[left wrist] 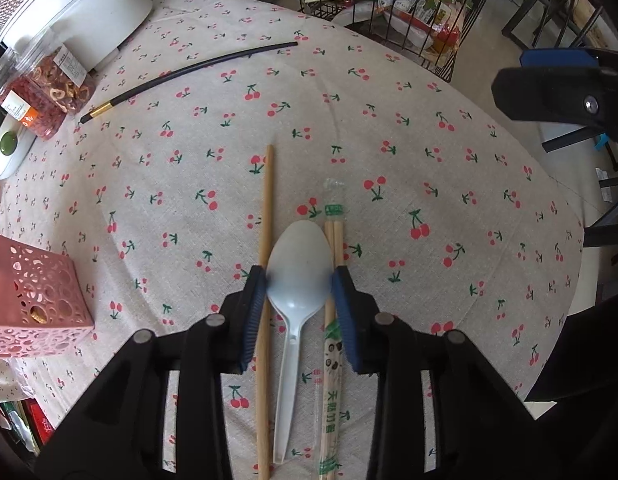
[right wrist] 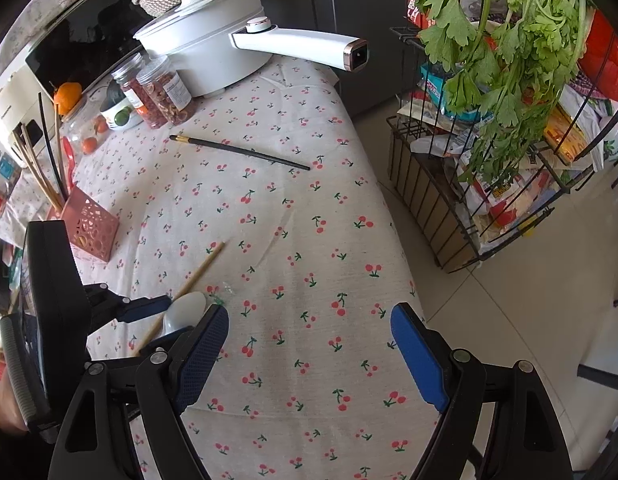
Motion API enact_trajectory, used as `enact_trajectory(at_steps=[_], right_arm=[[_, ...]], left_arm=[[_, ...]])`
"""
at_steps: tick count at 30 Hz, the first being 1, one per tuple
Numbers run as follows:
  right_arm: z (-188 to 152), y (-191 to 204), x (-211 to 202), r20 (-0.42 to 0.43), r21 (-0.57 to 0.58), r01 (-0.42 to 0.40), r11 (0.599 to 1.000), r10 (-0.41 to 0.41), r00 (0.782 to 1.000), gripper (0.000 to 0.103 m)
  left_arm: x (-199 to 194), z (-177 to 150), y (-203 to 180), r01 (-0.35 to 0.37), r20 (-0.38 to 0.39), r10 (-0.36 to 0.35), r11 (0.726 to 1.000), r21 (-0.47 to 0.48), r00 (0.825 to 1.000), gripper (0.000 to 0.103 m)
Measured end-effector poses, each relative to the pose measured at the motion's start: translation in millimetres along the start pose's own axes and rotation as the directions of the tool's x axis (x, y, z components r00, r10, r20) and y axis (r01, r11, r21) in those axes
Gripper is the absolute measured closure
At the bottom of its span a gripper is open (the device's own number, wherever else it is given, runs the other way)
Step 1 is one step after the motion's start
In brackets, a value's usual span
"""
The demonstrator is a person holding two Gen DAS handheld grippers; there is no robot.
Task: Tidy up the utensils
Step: 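Grasp the white spoon with the left tool while the right tool grasps the paper-wrapped chopsticks, then carry the white spoon with the left tool while the right tool carries the wrapped chopsticks toward the holder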
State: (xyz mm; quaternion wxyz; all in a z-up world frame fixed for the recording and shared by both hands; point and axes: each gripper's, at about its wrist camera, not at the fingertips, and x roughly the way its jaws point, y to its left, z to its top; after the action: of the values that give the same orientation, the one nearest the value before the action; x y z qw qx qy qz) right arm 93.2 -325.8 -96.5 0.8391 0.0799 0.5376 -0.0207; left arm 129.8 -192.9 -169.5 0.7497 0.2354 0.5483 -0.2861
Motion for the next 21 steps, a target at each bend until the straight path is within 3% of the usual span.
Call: enact_trajectory(at_steps=[13,21], right_arm=[[-2,17,22,-0.068,0.024,-0.055,0.998,0.057,0.996,0.019],[-9,43,56,-0.166,0.1,-0.112,0.989,0.127,0.978,0.019]], left_arm=[[-76,-46,51,0.057,0.177,-0.026,0.984,-0.168,0.984,0.067],[-116,-89,90,0.112,0.303,-0.022,0.953,-0.281,0.953,0.067]])
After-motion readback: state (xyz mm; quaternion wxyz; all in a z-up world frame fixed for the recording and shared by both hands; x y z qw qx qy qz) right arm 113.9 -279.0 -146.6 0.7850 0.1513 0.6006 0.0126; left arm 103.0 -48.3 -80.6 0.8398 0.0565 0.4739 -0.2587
